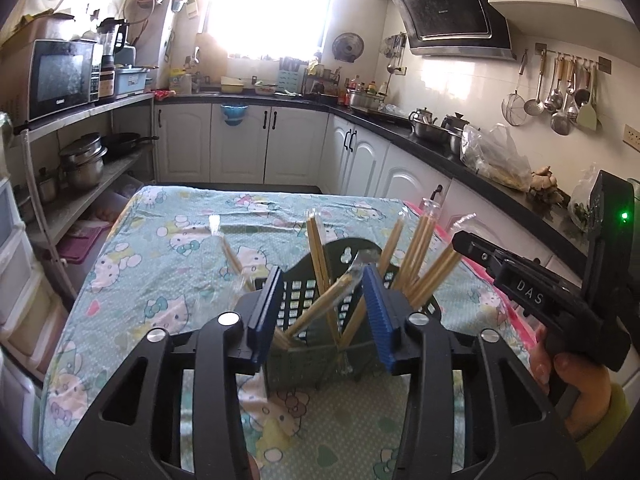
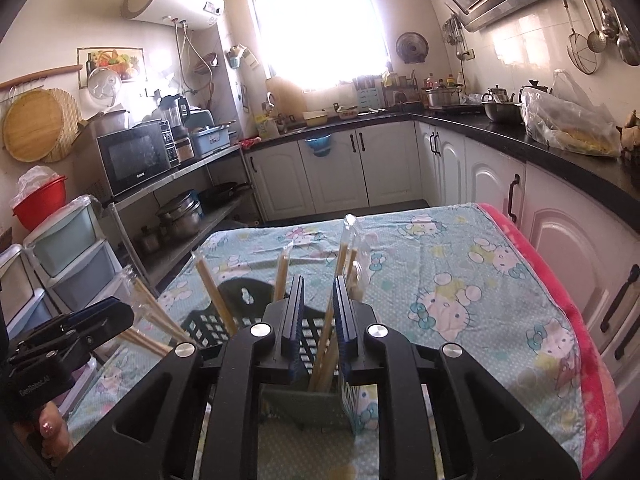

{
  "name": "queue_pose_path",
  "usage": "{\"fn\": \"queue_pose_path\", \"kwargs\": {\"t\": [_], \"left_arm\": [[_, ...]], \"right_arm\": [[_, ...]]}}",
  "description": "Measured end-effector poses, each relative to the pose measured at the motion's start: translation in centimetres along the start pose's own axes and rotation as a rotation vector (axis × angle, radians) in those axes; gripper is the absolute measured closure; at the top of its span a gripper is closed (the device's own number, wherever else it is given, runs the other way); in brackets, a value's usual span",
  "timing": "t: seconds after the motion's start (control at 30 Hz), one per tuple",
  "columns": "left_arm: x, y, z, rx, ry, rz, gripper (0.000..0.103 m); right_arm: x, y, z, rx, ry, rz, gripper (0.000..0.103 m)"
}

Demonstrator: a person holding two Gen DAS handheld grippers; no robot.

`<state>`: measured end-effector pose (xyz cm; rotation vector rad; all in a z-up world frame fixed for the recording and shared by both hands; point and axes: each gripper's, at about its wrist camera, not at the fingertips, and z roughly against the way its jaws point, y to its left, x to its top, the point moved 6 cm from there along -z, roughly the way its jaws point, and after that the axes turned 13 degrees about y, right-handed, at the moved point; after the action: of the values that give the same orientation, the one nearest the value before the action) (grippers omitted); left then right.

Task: Organize utensils
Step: 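Open the left tool to release the chopsticks in the caddy, then withdraw the left tool back from the caddy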

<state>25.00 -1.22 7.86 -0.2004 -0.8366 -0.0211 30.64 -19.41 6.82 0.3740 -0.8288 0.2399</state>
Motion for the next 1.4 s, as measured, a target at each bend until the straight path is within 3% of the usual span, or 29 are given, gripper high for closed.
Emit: {"fn": "queue_pose_path", "kwargs": {"t": [0.33, 0.87, 1.1, 1.2, 1.4], "left_arm": [[-3.4, 0.5, 1.0, -0.023, 0.017, 0.024, 0.043], [-9.5, 1.5, -0.7, -0.017, 0.051, 0.061, 0.011], [-11.3, 1.1, -1.1, -0.011, 0.012, 0.037, 0.011], [-11.9, 0.9, -1.1, -0.001, -0.021, 0.027, 0.011], [-13.0, 0.7, -1.6, 0.031, -0.043, 0.011, 0.011]], "right_arm": [[-3.9, 0.2, 1.1, 0.007, 0.046, 0.034, 0.07], [-11.5, 0.6, 1.4, -0.02, 0.09, 0.084, 0.045], [-13.7, 0.5, 1.6, -0.022, 0.082, 0.072, 0.03], [-14.3, 0.5, 2.3, -0.051, 0.038, 0.084, 0.018], [-15.3, 0.8, 3.9, -0.072, -0.041, 0.098, 0.008]]}}
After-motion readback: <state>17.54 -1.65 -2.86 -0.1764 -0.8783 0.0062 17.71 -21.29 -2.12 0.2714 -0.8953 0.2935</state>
